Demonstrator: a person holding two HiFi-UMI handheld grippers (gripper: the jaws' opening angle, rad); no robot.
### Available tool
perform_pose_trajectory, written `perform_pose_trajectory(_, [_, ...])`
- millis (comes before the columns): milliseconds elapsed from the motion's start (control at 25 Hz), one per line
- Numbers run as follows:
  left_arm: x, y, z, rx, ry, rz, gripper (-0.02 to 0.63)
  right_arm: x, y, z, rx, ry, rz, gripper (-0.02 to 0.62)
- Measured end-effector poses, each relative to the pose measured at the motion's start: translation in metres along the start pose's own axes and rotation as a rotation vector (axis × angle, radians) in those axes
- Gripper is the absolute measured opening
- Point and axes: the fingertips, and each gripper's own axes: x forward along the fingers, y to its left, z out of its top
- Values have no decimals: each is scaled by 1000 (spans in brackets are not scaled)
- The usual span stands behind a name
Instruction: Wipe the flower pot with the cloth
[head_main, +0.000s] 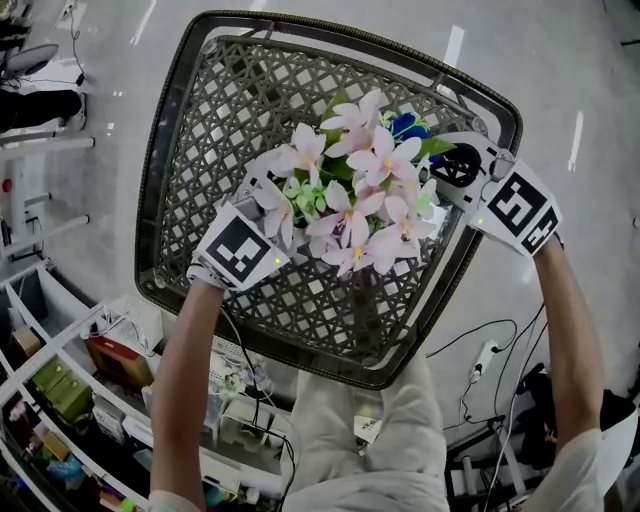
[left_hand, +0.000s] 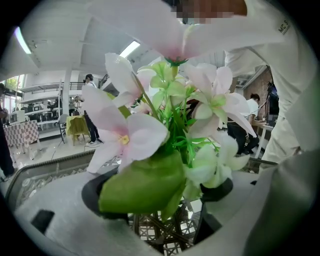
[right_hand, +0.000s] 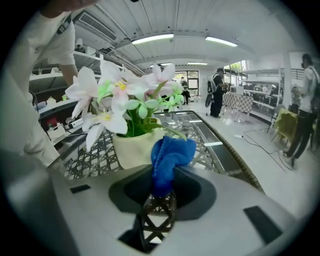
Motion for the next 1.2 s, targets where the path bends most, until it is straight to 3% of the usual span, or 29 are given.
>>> perform_pose_trajectory(840, [1,0,-5,18,-4,-7,433,-15,49,-22,243,-87,-166,120])
perform_pose_trajectory(1200, [0,0,-6,12,-24,11,432,-14,69,-22,267,-107,-192,120])
